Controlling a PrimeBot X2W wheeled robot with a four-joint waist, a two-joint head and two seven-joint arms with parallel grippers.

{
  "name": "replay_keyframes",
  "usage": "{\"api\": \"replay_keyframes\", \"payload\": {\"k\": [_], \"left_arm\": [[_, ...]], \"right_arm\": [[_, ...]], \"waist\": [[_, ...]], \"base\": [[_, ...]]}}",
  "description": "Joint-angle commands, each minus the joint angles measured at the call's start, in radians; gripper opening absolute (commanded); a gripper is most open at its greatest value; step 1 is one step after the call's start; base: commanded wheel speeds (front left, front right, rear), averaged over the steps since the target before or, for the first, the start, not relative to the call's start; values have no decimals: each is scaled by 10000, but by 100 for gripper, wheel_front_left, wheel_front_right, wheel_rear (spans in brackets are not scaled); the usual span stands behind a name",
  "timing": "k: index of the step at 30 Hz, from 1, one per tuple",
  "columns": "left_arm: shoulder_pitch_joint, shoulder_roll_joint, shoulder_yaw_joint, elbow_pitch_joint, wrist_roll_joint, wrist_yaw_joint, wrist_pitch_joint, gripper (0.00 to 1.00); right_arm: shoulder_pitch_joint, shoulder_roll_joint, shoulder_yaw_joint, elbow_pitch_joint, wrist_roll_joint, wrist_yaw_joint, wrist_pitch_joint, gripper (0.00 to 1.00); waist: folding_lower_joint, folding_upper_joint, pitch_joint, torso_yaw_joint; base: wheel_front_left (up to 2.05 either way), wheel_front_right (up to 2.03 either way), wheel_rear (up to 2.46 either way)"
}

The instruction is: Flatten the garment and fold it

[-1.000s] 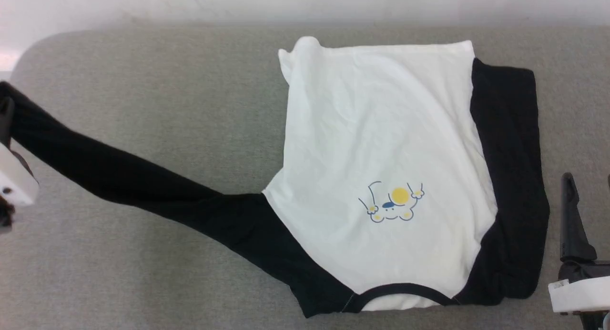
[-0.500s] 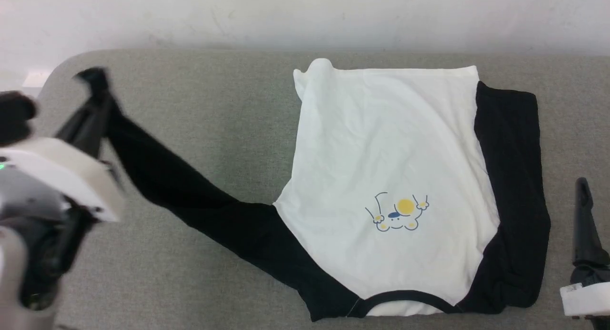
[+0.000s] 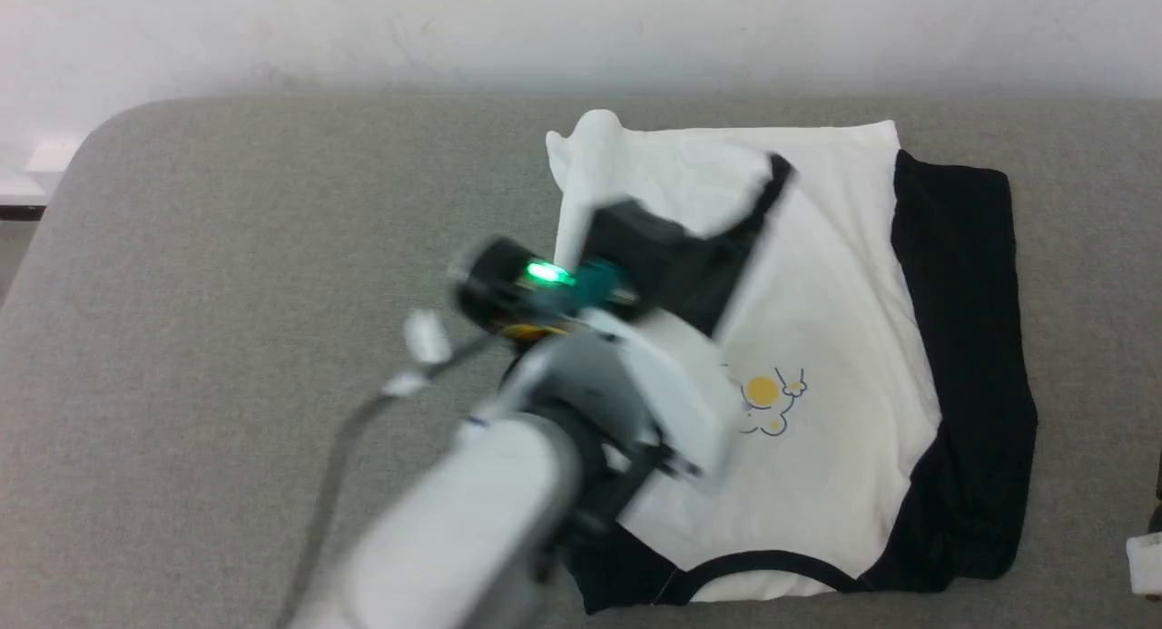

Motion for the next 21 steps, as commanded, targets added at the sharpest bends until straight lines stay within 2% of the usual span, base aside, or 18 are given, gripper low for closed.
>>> {"api": "replay_keyframes", "payload": {"k": [1,4,9,17,21], "left_arm": [[-122,-403,-351,606,149,-100,-264,0],[-168,-963,-1196,2151,390,-184,-864,0],[-154,-1242,-2534,4458,416,-179,-1691,0],[-705,-1258,-4924,5829,-1020,242,-2311,0],[-959,-1259,-5604,6339,-1801,563,-2312,0]], "right_arm": [[-172,26,-9,-62,-5,-19,6,100],[-237,26,-13,-89,11,-19,8,100],[-273,26,64,-92,52,-19,36,100],[-568,26,423,52,82,-19,-13,100],[-806,26,711,200,72,-19,-49,100]], "waist": [[0,0,2,-111],[0,0,79,-300],[0,0,416,-709],[0,0,1165,-1389],[0,0,1350,-1724]], "base": [[0,0,0],[0,0,0],[0,0,0],[0,0,0],[0,0,0]]}}
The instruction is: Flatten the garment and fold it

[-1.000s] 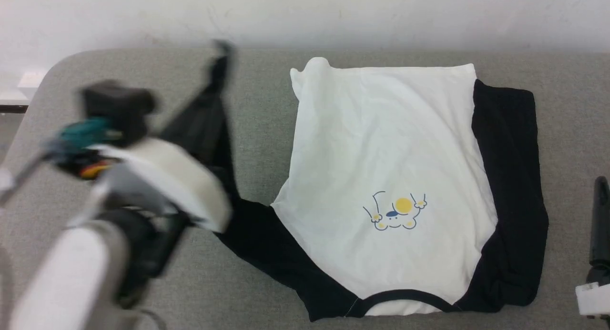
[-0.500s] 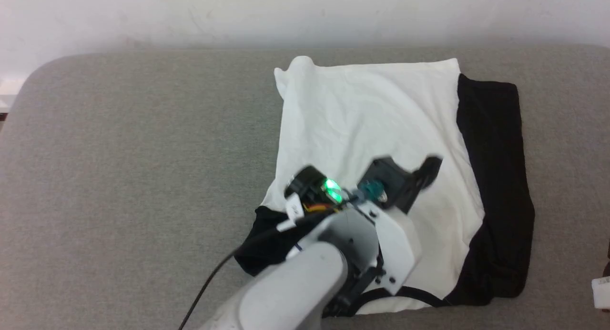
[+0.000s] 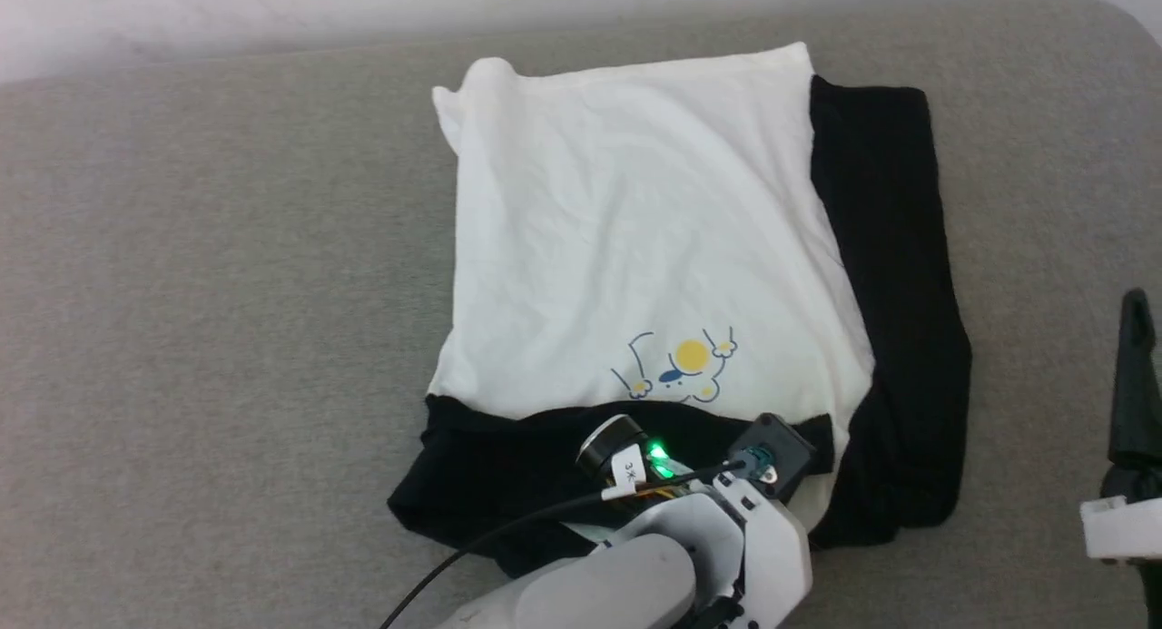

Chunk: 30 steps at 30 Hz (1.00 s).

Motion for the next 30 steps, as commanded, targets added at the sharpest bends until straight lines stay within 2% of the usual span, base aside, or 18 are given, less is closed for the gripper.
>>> {"api": "replay_keyframes", "payload": {"k": [1,4,5,6,7,8,9,10,18,22,25,27,29,30], "left_arm": [[-185,-7,-149,243,-269,146,-7,0],[-235,-7,-367,617,-633,274,65,0],[-217,-7,-408,693,-781,289,94,22],[-197,-7,-442,770,-907,282,153,34],[-168,-8,-470,844,-1013,255,239,40],[-123,-8,-490,895,-1116,234,312,53],[-84,-8,-504,911,-1198,214,335,80],[-46,-8,-513,893,-1283,206,318,100],[-291,-8,-497,84,-2666,121,-410,100],[-642,-8,13,-465,-3423,171,-1172,100],[-812,40,776,-876,-3601,242,-2146,100],[-796,450,1268,-1399,-3548,201,-2868,100],[-669,1208,1681,-1962,-3317,518,-3415,100],[-669,1208,1681,-1962,-3317,518,-3415,100]], "right_arm": [[-197,26,122,90,14,-19,-49,100],[-276,26,281,185,-3,-19,-38,100],[-287,26,290,216,-13,-19,-34,100],[-294,26,295,246,-31,-19,-28,100],[-298,26,303,272,-51,-19,-18,100],[-292,26,309,295,-70,-19,-4,100],[-276,26,304,309,-83,-19,15,100],[-256,26,279,310,-94,-19,36,100],[30,26,166,203,-61,-19,171,100],[250,26,70,94,-16,-19,258,100],[373,26,19,2,7,-19,307,100],[444,26,-9,-51,16,-19,337,100],[504,26,-26,-83,20,-19,357,100],[504,26,-26,-83,20,-19,357,100]], "waist": [[-2,0,298,-448],[-2,0,284,-623],[-2,0,276,-648],[-2,0,266,-665],[-2,0,244,-673],[-2,0,208,-668],[-2,0,165,-647],[-2,0,120,-604],[-2,0,-347,83],[-2,0,-559,475],[-2,0,-694,692],[-2,0,-768,800],[-2,0,-825,876],[-2,0,-825,876]], "base": [[0,0,0],[0,0,0],[0,0,0],[0,0,0],[0,0,0],[0,0,0],[0,0,0],[0,0,0],[0,0,0],[0,0,0],[0,0,0],[0,0,0],[0,0,0],[0,0,0]]}}
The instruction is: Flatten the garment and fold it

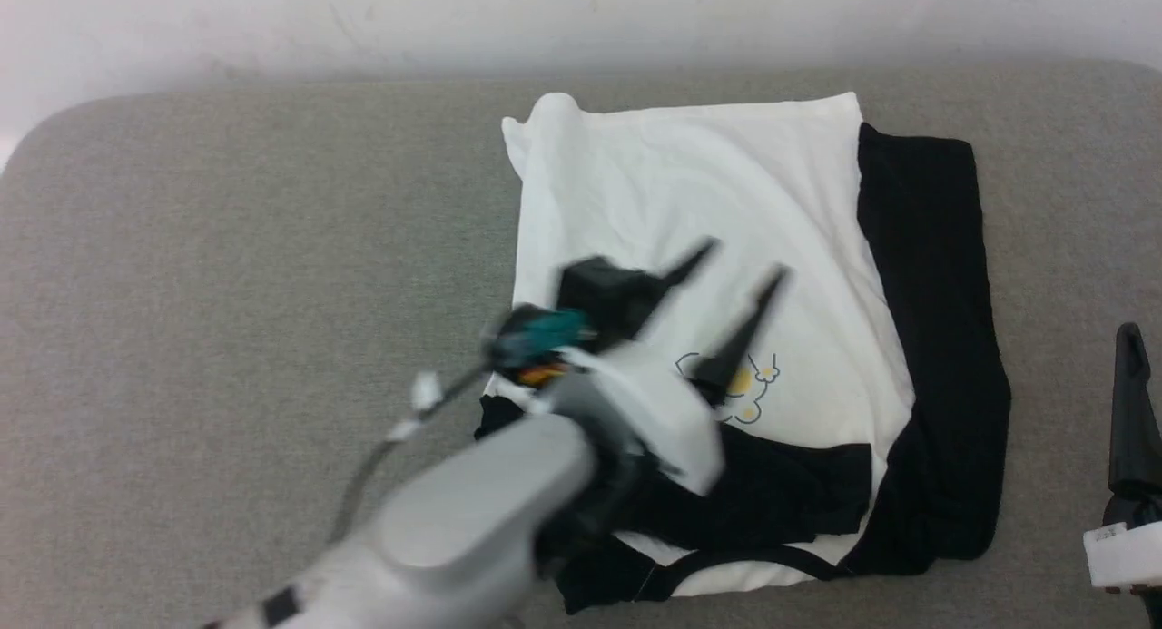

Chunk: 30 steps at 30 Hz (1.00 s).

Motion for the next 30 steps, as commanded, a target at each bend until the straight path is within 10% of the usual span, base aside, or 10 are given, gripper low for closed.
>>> {"api": "replay_keyframes", "payload": {"k": [1,8,16,30], "left_arm": [[130,543,133,-190,234,197,-170,100],[1964,3291,1753,-3015,1033,2097,-898,100],[5282,4017,4563,-5457,3892,3737,-968,100],[7810,2339,6715,-4911,6339,1730,-970,100]], "right_arm": [[124,26,-14,-60,49,-19,0,100],[300,26,-42,-24,224,-19,-71,100],[394,26,74,314,579,-19,-305,100],[563,26,509,1318,802,-19,-737,100]], "waist": [[1,0,-171,183],[1,0,-153,395],[1,0,-145,615],[1,0,-139,713]], "base": [[0,0,0],[0,0,0],[0,0,0],[0,0,0]]}}
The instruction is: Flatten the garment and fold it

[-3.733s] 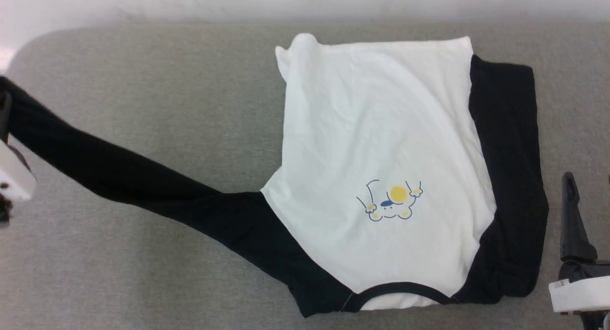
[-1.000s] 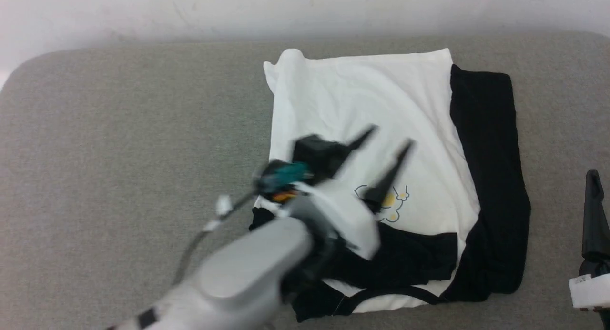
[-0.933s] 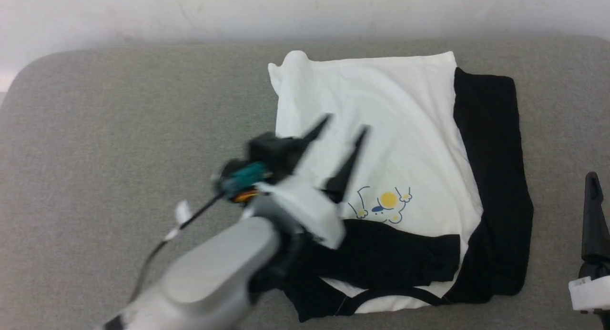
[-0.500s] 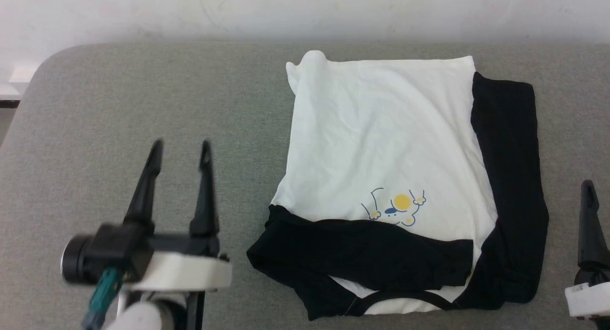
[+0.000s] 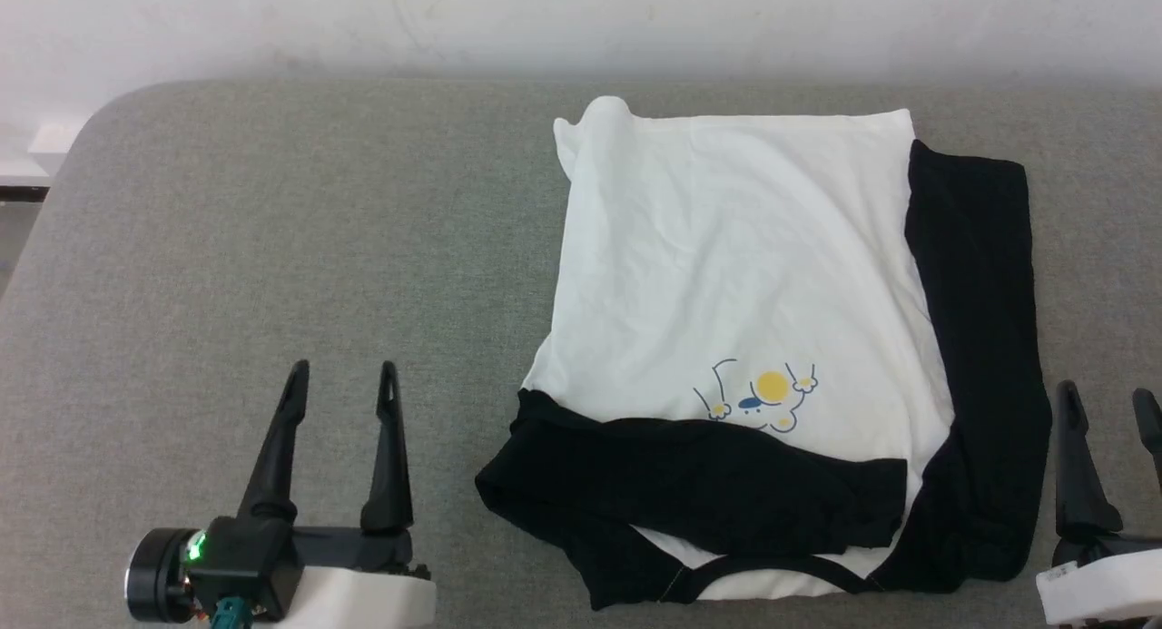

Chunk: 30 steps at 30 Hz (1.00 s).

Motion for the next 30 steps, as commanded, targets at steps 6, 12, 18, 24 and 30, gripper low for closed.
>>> {"api": "replay_keyframes", "payload": {"k": [6,12,18,24,30], "left_arm": [[-75,-845,634,-80,149,-750,-46,100],[-275,-1465,1254,-350,468,-1142,-47,100],[-985,-1605,1441,-390,869,-1567,-47,100],[-1781,-1729,1518,-594,1273,-1588,-47,100],[-2042,-1948,1376,-692,1553,-1565,-47,100]], "right_arm": [[-895,26,34,-145,220,-19,209,100],[-3357,-828,70,-500,348,-19,1506,100],[-6434,-2562,0,289,1495,-19,3505,100],[-8956,-3797,-55,2212,1688,-19,5439,100],[-10511,-4041,-402,4357,865,-19,7300,100]], "waist": [[1,0,329,-256],[1,0,1346,-486],[1,0,2737,-336],[1,0,3917,-36],[1,0,4594,390]], "base": [[0,0,0],[0,0,0],[0,0,0],[0,0,0],[0,0,0]]}}
